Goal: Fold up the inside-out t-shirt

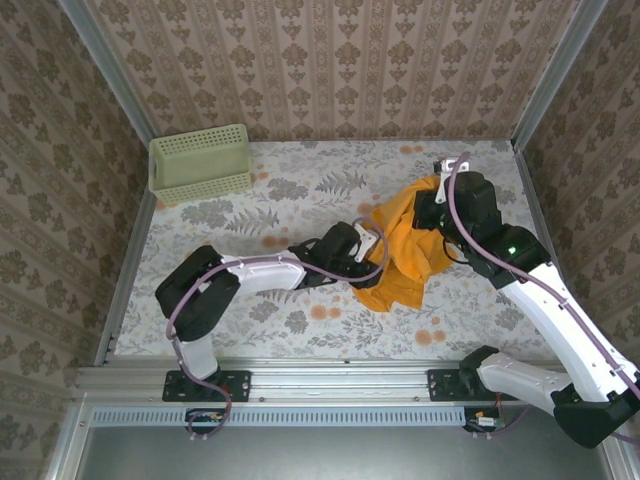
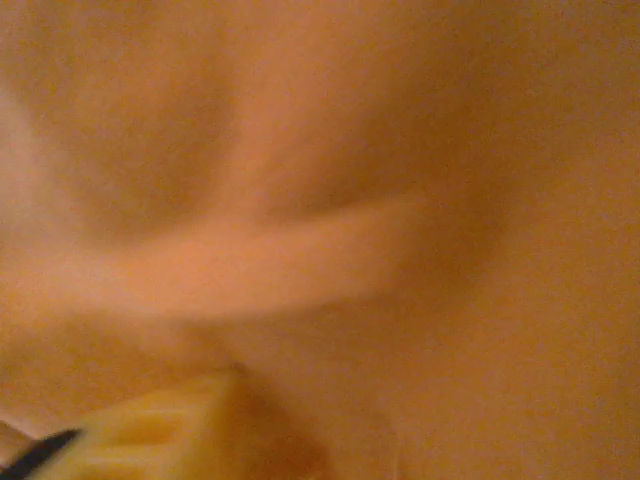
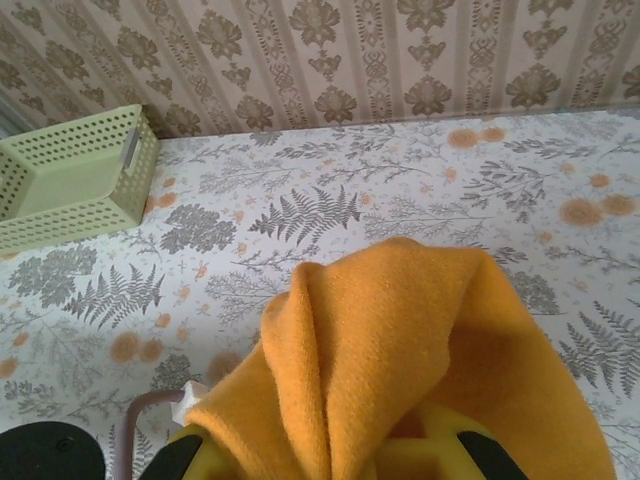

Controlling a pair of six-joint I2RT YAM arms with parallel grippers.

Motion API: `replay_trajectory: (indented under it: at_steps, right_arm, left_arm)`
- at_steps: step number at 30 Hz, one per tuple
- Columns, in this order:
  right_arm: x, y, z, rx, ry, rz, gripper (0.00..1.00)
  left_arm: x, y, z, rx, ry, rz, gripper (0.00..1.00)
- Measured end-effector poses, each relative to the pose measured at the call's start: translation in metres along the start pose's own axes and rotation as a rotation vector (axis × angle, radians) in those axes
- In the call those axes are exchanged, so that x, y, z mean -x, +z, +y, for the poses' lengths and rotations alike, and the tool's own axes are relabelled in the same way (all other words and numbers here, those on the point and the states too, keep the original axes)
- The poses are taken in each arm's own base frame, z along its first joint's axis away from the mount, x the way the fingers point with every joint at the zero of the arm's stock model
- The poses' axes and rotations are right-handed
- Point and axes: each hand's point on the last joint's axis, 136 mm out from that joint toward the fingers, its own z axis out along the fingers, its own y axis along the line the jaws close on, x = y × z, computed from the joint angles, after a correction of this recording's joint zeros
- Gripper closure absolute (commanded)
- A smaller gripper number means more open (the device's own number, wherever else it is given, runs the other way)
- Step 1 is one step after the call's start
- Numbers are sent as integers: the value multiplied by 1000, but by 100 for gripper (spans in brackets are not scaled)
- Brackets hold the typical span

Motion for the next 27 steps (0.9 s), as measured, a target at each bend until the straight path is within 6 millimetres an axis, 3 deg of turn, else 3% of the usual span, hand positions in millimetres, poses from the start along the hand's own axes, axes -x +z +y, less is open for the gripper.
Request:
replay_trajectory:
  at_steps: [3,5,7,10,12,14,15,17,20,22,24,27]
  right_arm:
    - [6,-5,-13,-57,5,-2,99]
    - [11,-8,-27,-102,18,-2,99]
    - [17,-10,-44,-148,38,0,100]
    - [34,-14,-52,-173,41,-16,99]
    - [50,-22,-48,-156,27,-55,96]
    - [63,-31,-43,-131,13,-97,95]
    - [67,-36,-42,-121,10,-119,95]
    - [70,-43,-40,-103,1,-150,95]
    - [58,-43,-41,-86,-4,-148,97]
    - [36,-31,-46,-99,-5,-97,98]
    - [9,-12,-54,-124,4,-22,99]
    - [-32,17,-63,-156,19,103,98]
  left_arm:
    - [11,-9,26,56,-28,-26,100]
    - [27,-26,50,112,-59,-63,100]
    - [58,-55,74,169,-87,-131,100]
    - [141,-133,98,244,-94,-343,100]
    - [192,-198,91,275,-49,-514,100]
    - [221,-255,66,280,18,-647,100]
    - [230,-280,49,271,55,-704,100]
    - [233,-306,24,249,105,-755,100]
    - [217,-298,27,258,105,-717,100]
    - [193,-270,44,277,74,-626,100]
    - [157,-232,67,298,29,-485,100]
    - [111,-196,87,314,-23,-314,100]
